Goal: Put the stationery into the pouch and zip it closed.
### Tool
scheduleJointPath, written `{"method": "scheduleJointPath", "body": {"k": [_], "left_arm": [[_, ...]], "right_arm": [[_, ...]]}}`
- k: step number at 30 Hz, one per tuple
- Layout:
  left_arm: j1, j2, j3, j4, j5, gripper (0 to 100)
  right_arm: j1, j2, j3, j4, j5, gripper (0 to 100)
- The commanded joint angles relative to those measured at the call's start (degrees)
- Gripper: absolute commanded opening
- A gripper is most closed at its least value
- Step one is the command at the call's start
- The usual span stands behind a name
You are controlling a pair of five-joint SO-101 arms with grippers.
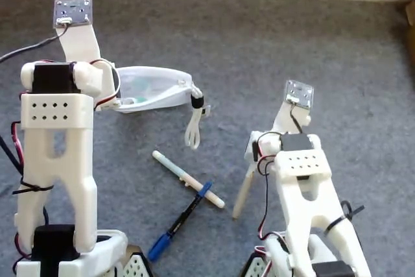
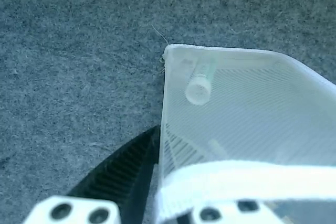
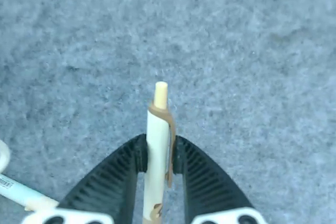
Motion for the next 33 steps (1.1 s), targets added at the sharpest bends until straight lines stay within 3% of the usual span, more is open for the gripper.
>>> {"method": "scheduleJointPath", "body": {"k": [1,10,33], "left_arm": [[-0.57,0.66,1.45,-0.88,-0.70,1],[-0.57,0.75,1.45,-0.97,-0.70,1],[-0.57,0.57,3.21,-3.25,-0.70,1]], "right_arm": [[-0.92,-4.62,-0.57,-0.66,0.70,0.5],[-1.54,-10.51,-0.57,-0.66,0.79,0.5],[-15.60,-27.03,-1.19,-0.66,8.09,0.5]]}}
